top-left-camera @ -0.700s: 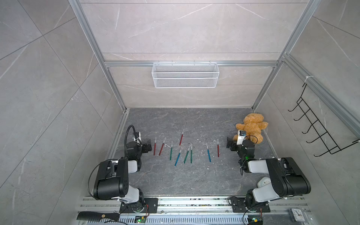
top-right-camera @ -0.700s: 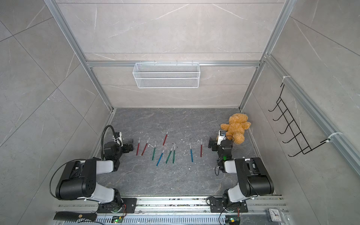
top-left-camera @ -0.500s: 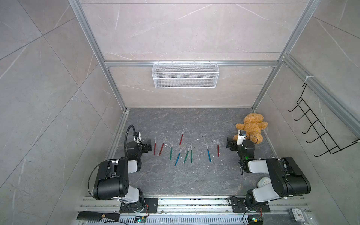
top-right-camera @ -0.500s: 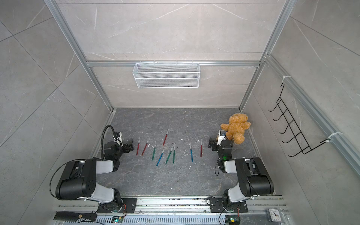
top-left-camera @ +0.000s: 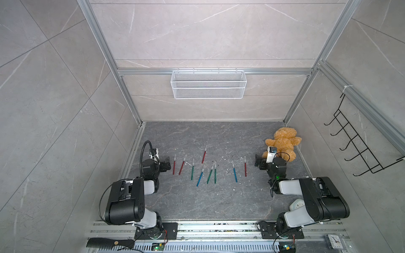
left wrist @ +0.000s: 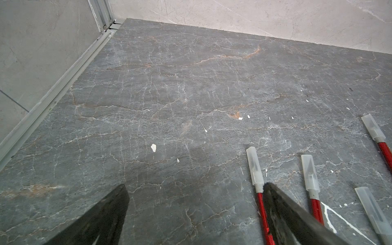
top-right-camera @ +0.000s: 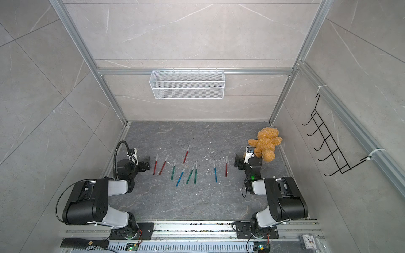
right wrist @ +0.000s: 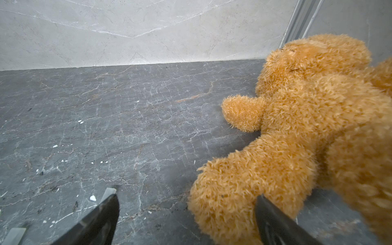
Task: Remove protective caps from carving knives
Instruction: Pick up the carving knife from the center of the board.
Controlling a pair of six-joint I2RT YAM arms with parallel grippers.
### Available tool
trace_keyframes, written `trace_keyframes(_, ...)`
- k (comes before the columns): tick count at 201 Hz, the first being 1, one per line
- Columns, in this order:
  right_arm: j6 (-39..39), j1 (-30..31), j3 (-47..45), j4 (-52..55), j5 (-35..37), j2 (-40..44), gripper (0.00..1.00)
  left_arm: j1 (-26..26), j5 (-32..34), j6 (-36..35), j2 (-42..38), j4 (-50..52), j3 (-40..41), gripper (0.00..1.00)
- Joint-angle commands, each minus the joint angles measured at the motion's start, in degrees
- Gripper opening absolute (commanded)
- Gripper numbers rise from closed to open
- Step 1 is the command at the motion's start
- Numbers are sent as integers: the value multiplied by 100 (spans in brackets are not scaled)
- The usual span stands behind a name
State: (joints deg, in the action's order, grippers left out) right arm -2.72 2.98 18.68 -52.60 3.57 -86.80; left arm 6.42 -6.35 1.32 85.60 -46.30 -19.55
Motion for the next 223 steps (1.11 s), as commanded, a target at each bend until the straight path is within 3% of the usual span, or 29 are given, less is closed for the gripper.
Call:
trace_keyframes(1,115,31,108,-110,-27,-73,100,18,-81,-87,18,-147,-128,100)
trace_keyframes(51,87,33,95,-142,162,-19,100,9,-78,-74,17,-123,-132,100)
trace_keyframes(63,82,107,322,728,364,472,100,9,36,5,-36,-123,-192,100)
trace_keyframes(75,139,275,811,2004,601,1066,100,-15,194,49,-417,730,-500,100)
trace_keyframes(94,-600,413,1485,3208,836,1826,99,-215,110,-189,-808,1770,-874,100)
trace_keyframes(106,-1315,414,1738,3411,725,2221,100,-507,471,-277,-1111,2026,-1025,100)
trace_keyframes(128,-3383,370,2412,4783,1128,2712,99,-640,781,671,-1663,2296,-1545,100)
trace_keyframes(143,-4070,367,2677,5339,1152,2703,100,-635,795,1468,-1812,3026,-2209,100)
trace_keyframes(155,-3871,376,2706,4994,524,2601,100,-609,1035,2491,-1730,4056,-2720,100)
trace_keyframes(167,-3993,388,2546,4510,144,2572,100,-480,284,2505,-1649,4781,-3259,100)
trace_keyframes(179,-4061,399,2407,4283,36,2615,100,-483,292,2744,-1580,5377,-3590,100)
trace_keyframes(193,-3852,439,2564,4568,-158,2532,100,-488,14,2560,-1608,5381,-3590,100)
trace_keyframes(210,-3574,622,2944,5186,-297,2318,100,-444,544,3398,-1683,5632,-3511,99)
trace_keyframes(223,-3340,920,3112,5524,-183,2231,100,-455,324,3412,-1673,5677,-3495,98)
